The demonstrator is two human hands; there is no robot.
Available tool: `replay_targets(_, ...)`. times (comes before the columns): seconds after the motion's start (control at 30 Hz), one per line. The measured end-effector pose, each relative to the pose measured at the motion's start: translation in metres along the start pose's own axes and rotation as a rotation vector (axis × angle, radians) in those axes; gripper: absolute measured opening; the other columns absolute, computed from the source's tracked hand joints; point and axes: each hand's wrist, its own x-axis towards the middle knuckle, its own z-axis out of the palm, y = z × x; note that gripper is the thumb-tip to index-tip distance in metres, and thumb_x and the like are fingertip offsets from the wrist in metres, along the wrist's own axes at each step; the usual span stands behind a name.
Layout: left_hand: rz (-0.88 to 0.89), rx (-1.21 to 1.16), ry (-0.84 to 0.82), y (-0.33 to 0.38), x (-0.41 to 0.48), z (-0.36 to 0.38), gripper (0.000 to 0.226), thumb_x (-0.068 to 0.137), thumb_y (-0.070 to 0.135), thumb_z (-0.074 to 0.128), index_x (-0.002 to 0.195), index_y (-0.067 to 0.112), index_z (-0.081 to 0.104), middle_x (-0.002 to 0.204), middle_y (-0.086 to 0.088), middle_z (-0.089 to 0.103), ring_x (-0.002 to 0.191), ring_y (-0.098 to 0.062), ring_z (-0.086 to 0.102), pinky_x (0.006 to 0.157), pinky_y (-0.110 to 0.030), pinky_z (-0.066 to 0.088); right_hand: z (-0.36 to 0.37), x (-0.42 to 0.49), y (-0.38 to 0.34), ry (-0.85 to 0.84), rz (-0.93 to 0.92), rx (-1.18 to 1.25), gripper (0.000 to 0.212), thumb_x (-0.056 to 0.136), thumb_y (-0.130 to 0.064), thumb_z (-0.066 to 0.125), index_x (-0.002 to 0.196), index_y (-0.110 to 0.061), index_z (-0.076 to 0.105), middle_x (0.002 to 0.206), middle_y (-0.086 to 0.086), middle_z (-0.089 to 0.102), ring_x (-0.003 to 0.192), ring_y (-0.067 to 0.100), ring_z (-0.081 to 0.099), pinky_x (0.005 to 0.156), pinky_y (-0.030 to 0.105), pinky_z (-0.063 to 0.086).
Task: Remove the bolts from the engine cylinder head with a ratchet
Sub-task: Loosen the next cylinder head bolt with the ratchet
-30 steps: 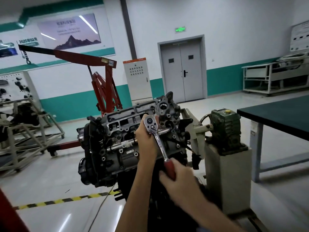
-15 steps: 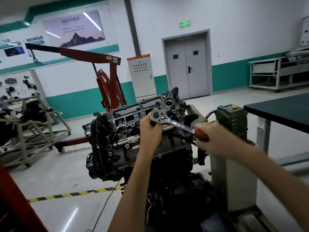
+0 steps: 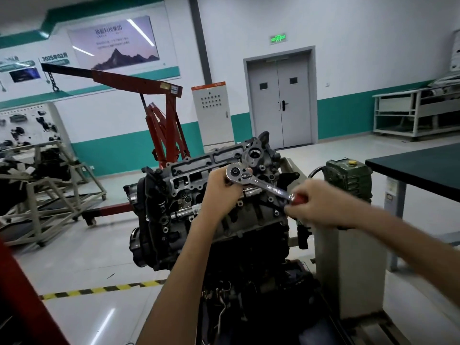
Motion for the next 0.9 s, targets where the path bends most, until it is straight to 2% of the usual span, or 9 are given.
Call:
replay_targets(0.07, 0.004, 0.017, -0.015, 0.001, 0.000, 0.003, 0.040, 0.089, 0.004, 0.060, 0.057, 0.024, 0.049, 0.046, 0.016, 0.043, 0.047, 0.000, 0.030, 0.048, -0.016, 0.026, -0.022, 0.008, 0.003, 0.069, -0.081, -0.179, 0.019, 0.082, -0.017, 0.063, 0.076, 0.000, 0.063, 0.051, 0.000, 0.051, 0.034, 0.001, 0.041, 0.039, 0.011, 0.036)
replay_targets(0.13, -0.002, -0.047, 0.091, -0.001, -0.007, 0.013, 0.037, 0.091, 0.006, 0.060, 0.061, 0.026, 0.053, 0.048, 0.018, 0.046, 0.047, 0.002, 0.033, 0.048, -0.013, 0.027, -0.011, 0.006, 0.004, 0.086, -0.089, -0.142, 0.016, 0.082, -0.016, 0.064, 0.074, -0.003, 0.063, 0.051, -0.001, 0.052, 0.034, 0.000, 0.041, 0.039, 0.011, 0.035)
replay_targets(0.3, -0.023, -0.182, 0.297, -0.004, -0.013, 0.033, 0.044, 0.094, 0.020, 0.061, 0.057, 0.029, 0.038, 0.051, 0.018, 0.039, 0.053, 0.002, 0.030, 0.051, -0.013, 0.029, 0.108, -0.021, -0.012, 0.371, -0.065, 0.407, 0.032, 0.080, -0.020, 0.065, 0.055, -0.017, 0.046, 0.045, -0.006, 0.043, 0.040, 0.006, 0.038, 0.042, 0.023, 0.033)
replay_targets(0.43, 0.059, -0.122, 0.252, -0.004, -0.012, 0.027, 0.046, 0.093, 0.016, 0.061, 0.060, 0.029, 0.032, 0.053, 0.017, 0.032, 0.055, 0.000, 0.026, 0.054, -0.013, 0.028, 0.152, -0.016, -0.039, 0.360, -0.043, 0.777, 0.028, 0.084, -0.017, 0.060, 0.061, -0.021, 0.045, 0.048, -0.002, 0.043, 0.039, 0.012, 0.039, 0.045, 0.028, 0.035)
replay_targets(0.57, 0.003, -0.070, 0.125, -0.005, -0.006, 0.012, 0.045, 0.092, 0.016, 0.063, 0.055, 0.026, 0.039, 0.050, 0.015, 0.038, 0.054, -0.003, 0.032, 0.053, -0.020, 0.030, 0.090, -0.015, -0.009, 0.186, -0.059, 0.414, 0.028, 0.083, -0.009, 0.058, 0.059, -0.018, 0.045, 0.042, -0.006, 0.045, 0.031, 0.007, 0.040, 0.033, 0.022, 0.033)
replay_targets(0.67, -0.020, -0.010, 0.004, -0.003, 0.000, 0.002, 0.040, 0.089, 0.007, 0.062, 0.054, 0.024, 0.054, 0.050, 0.014, 0.044, 0.052, -0.006, 0.035, 0.054, -0.024, 0.032, 0.013, 0.000, 0.010, 0.066, -0.124, -0.082, 0.018, 0.084, -0.014, 0.059, 0.067, -0.012, 0.055, 0.057, 0.001, 0.055, 0.040, 0.003, 0.044, 0.045, 0.015, 0.042)
replay_targets(0.73, -0.020, -0.025, 0.017, -0.003, -0.004, 0.005, 0.029, 0.088, 0.001, 0.060, 0.062, 0.013, 0.060, 0.050, 0.015, 0.045, 0.050, -0.003, 0.033, 0.051, -0.020, 0.031, -0.011, 0.009, 0.011, 0.120, -0.178, -0.286, 0.019, 0.083, -0.020, 0.060, 0.069, -0.007, 0.058, 0.060, 0.003, 0.058, 0.046, 0.005, 0.046, 0.054, 0.020, 0.046)
replay_targets(0.8, -0.030, -0.090, 0.105, -0.004, -0.010, 0.013, 0.032, 0.091, 0.004, 0.059, 0.061, 0.016, 0.055, 0.050, 0.017, 0.043, 0.050, -0.001, 0.032, 0.051, -0.019, 0.031, 0.000, 0.008, 0.014, 0.192, -0.187, -0.273, 0.018, 0.081, -0.022, 0.062, 0.067, -0.010, 0.057, 0.059, 0.003, 0.058, 0.049, 0.008, 0.050, 0.056, 0.023, 0.045)
replay_targets(0.9, -0.042, -0.184, 0.232, -0.006, -0.014, 0.026, 0.044, 0.093, 0.017, 0.061, 0.054, 0.030, 0.044, 0.050, 0.018, 0.041, 0.052, -0.001, 0.033, 0.054, -0.018, 0.033, 0.064, -0.017, 0.005, 0.333, -0.159, 0.040, 0.024, 0.081, -0.017, 0.065, 0.062, -0.019, 0.050, 0.051, -0.005, 0.049, 0.044, 0.002, 0.046, 0.048, 0.012, 0.036)
